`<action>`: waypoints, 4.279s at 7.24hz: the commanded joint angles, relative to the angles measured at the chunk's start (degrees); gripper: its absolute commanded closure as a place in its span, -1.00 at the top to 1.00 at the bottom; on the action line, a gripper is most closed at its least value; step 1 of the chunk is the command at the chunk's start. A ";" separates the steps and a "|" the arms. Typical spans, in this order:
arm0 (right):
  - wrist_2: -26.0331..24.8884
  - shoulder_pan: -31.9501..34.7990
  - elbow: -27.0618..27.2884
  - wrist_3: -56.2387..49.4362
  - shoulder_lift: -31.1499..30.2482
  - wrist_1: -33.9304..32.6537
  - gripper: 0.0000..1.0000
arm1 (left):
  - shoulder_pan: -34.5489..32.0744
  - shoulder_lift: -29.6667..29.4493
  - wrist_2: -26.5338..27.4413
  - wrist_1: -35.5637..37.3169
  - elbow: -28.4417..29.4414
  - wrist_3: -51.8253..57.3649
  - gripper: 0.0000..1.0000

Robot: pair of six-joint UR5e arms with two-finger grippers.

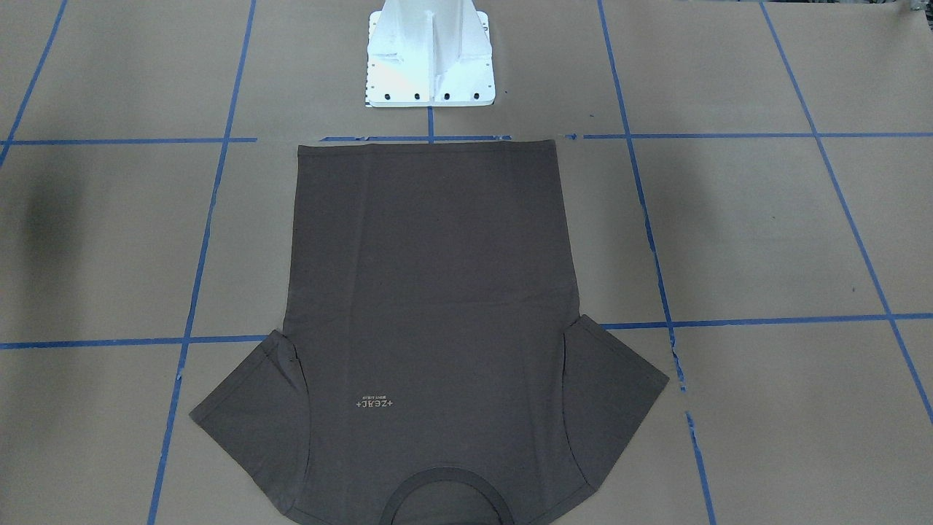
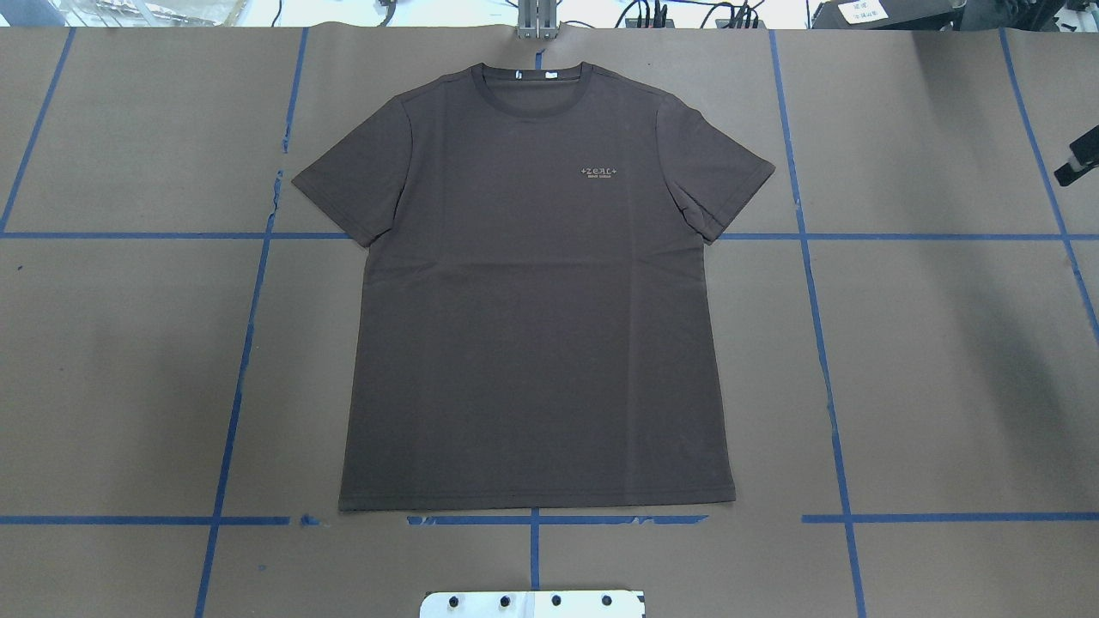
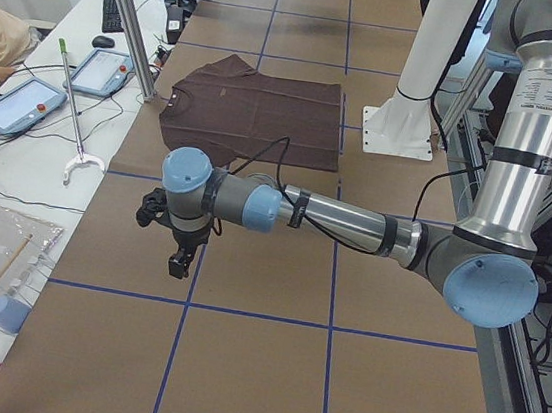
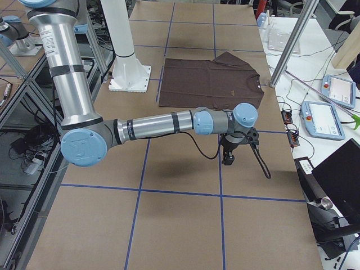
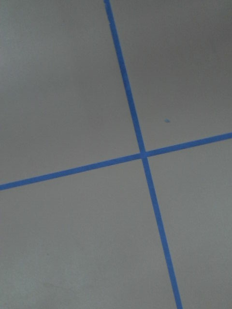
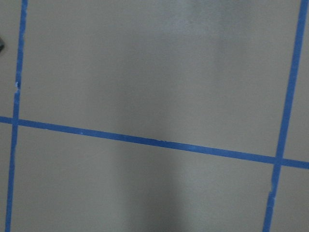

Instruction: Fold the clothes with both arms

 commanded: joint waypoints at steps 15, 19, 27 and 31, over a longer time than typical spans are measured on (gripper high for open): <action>-28.44 -26.42 -27.45 59.01 23.46 36.95 0.38 | 0.83 1.27 -3.24 -3.78 -0.96 -1.77 1.00; -28.36 -26.77 -27.54 59.18 23.46 36.95 -1.00 | 0.83 1.44 -3.32 -3.78 -0.96 -1.86 1.00; -28.27 -26.34 -27.45 59.79 23.20 36.78 0.10 | 0.83 1.53 -3.32 -3.70 -1.40 -1.86 1.00; -28.27 -26.34 -28.33 64.89 23.81 36.69 0.41 | 0.83 1.71 -3.32 -3.70 -1.48 -1.86 1.00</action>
